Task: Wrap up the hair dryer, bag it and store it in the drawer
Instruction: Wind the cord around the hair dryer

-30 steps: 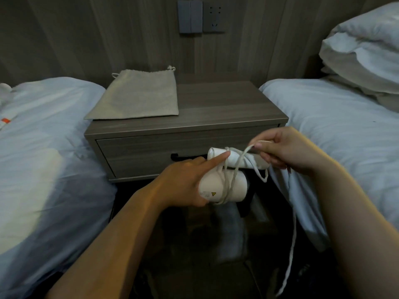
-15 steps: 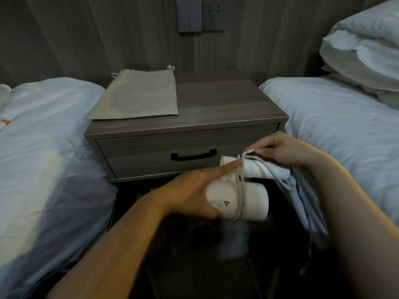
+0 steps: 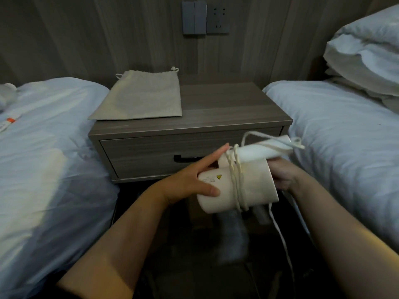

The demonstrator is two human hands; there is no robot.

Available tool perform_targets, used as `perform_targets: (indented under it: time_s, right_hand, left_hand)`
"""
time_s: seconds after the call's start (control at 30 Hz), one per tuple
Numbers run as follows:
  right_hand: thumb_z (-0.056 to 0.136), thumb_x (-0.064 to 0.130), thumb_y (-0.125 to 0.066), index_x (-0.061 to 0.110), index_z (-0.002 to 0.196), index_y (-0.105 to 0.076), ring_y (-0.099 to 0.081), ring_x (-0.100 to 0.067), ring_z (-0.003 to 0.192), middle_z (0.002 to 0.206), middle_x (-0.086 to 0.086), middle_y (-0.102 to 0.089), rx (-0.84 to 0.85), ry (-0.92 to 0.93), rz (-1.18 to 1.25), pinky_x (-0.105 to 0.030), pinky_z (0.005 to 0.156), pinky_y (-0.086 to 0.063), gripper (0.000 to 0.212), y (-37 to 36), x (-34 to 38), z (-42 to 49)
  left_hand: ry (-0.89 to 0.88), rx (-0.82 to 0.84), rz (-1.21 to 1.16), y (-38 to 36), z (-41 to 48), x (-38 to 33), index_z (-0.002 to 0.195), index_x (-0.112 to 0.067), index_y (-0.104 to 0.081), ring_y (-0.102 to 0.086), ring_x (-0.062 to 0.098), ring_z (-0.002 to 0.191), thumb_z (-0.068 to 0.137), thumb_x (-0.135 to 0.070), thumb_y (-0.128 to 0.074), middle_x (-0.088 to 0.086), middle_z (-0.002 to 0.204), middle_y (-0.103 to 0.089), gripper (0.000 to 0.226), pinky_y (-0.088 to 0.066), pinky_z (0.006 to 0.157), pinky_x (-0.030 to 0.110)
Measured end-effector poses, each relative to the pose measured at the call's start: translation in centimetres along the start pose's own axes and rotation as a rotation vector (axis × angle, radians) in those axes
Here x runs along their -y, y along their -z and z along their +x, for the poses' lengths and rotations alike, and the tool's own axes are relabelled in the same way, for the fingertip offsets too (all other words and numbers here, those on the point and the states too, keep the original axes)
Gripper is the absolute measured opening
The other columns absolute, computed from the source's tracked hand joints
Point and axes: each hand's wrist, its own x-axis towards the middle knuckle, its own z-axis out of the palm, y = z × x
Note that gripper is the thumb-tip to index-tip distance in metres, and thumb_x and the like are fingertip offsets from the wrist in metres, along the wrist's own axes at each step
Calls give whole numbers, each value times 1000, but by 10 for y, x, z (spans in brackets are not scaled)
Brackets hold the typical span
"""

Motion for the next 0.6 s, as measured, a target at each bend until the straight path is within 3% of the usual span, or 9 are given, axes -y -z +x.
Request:
perform_targets:
  time_s: [0.1, 0.17, 0.23, 0.33, 0.4, 0.43, 0.5, 0.6]
  right_hand:
    - [76, 5, -60, 16, 55, -74, -46, -8, 36, 44, 3, -56, -2, 89, 116, -15, 39, -33, 29, -13, 6, -2]
    - [86, -6, -38, 18, 47, -68, -32, -4, 29, 36, 4, -43, 15, 104, 134, -13, 38, -19, 55, -16, 8, -4]
    - [88, -12, -28, 18, 43, -63, -27, -4, 29, 35, 4, -43, 34, 102, 107, -16, 41, -13, 64, -20, 11, -8]
    - [81, -10, -38, 14, 48, -62, -33, -6, 34, 42, 2, -49, 80, 133, 110, -18, 39, -19, 48, -24, 19, -16]
    - [72, 2, -56, 9, 67, -60, -42, -10, 44, 54, -2, -50, 187, 141, 190, -21, 42, -27, 9, -26, 22, -20]
    - [66, 10, -67, 8, 76, -57, -45, -12, 49, 61, -4, -52, 236, 135, 230, -22, 45, -30, 14, -25, 21, -20]
    - [57, 25, -81, 9, 88, -54, -51, -14, 57, 70, -6, -56, 302, 96, 280, -24, 48, -37, 44, -26, 17, -20]
    - [62, 41, -78, 11, 98, -57, -56, -12, 57, 72, -3, -62, 202, 91, 255, -23, 47, -43, 51, -41, 14, -19]
  left_hand:
    - [-35, -136, -144, 1, 2, 1, 135, -49, -23, -45, 11, 128, 56, -29, -69, -12, 151, -29, 93, -44, 98, 28]
    - [-46, -202, -194, 1, 5, 1, 137, -47, -21, -47, 9, 126, 56, -30, -68, -18, 145, -34, 96, -45, 96, 27]
    - [-57, -273, -231, 2, 7, 2, 139, -46, -20, -50, 12, 125, 56, -30, -69, -19, 139, -42, 98, -45, 96, 29]
    - [-76, -376, -287, -1, 10, 3, 142, -42, -23, -52, 17, 124, 57, -28, -71, -17, 134, -49, 99, -46, 95, 33]
    - [-83, -435, -298, -3, 12, 2, 144, -40, -23, -55, 14, 120, 55, -27, -73, -20, 127, -54, 102, -47, 95, 34]
    - [-83, -466, -275, -3, 13, 1, 142, -44, -24, -59, 10, 114, 55, -25, -74, -22, 121, -57, 102, -49, 92, 31]
    - [-78, -521, -193, -5, 13, 0, 134, -52, -23, -64, 0, 98, 60, -19, -75, -24, 107, -62, 96, -51, 81, 23]
    - [-37, -517, -43, -5, 13, 0, 136, -55, -14, -64, -1, 91, 73, -13, -75, -15, 105, -62, 98, -50, 78, 18]
